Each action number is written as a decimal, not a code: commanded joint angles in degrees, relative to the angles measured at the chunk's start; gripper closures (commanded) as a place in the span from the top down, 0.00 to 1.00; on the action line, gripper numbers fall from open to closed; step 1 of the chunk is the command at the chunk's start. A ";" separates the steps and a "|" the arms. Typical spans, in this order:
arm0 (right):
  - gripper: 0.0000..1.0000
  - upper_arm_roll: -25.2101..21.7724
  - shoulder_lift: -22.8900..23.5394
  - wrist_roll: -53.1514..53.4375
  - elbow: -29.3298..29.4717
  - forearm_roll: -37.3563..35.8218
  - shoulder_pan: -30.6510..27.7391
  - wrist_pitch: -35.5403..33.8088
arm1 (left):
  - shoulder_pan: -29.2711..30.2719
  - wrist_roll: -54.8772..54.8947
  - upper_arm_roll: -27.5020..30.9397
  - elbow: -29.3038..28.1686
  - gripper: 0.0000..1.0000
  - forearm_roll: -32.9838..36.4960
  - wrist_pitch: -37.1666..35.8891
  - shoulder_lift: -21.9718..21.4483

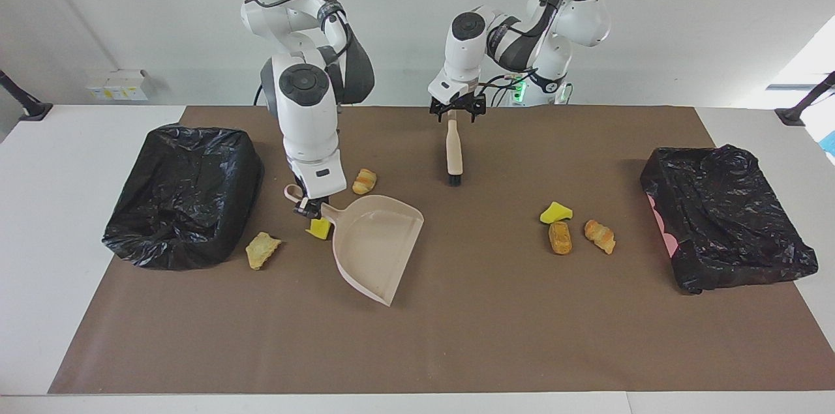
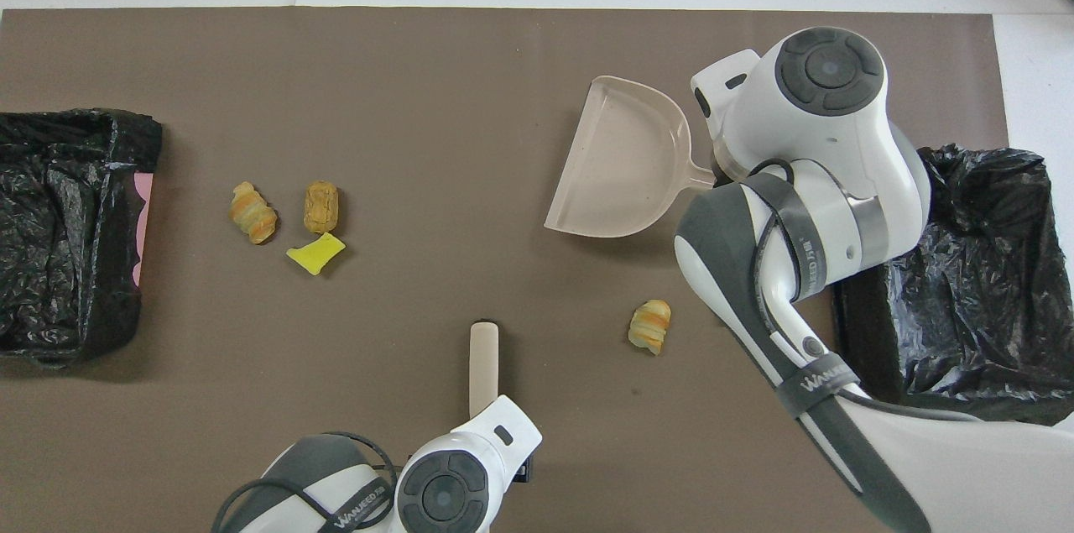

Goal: Sweep and dump trash in bin
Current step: 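Move the dustpan beside the debris while the left gripper reaches the brush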

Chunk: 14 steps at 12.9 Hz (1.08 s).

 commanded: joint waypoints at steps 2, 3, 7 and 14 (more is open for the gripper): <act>0.00 0.40 -1.59 -2.16 -2.31 0.47 -0.03 1.82 | -2.80 -1.40 1.06 -2.17 0.79 -0.99 1.29 -1.39; 0.00 0.40 -1.67 -2.16 -2.58 0.47 -0.03 2.17 | -2.80 -1.49 1.15 -1.91 0.64 -1.52 0.85 -1.30; 0.00 0.40 -1.85 -2.16 -3.19 0.47 -0.12 2.88 | -2.80 -0.61 1.15 -1.11 0.00 -1.53 -0.03 -1.30; 0.00 1.01 -2.11 -6.97 -5.73 2.83 0.23 2.88 | 1.04 1.75 1.94 5.12 0.00 -1.27 -14.59 -2.88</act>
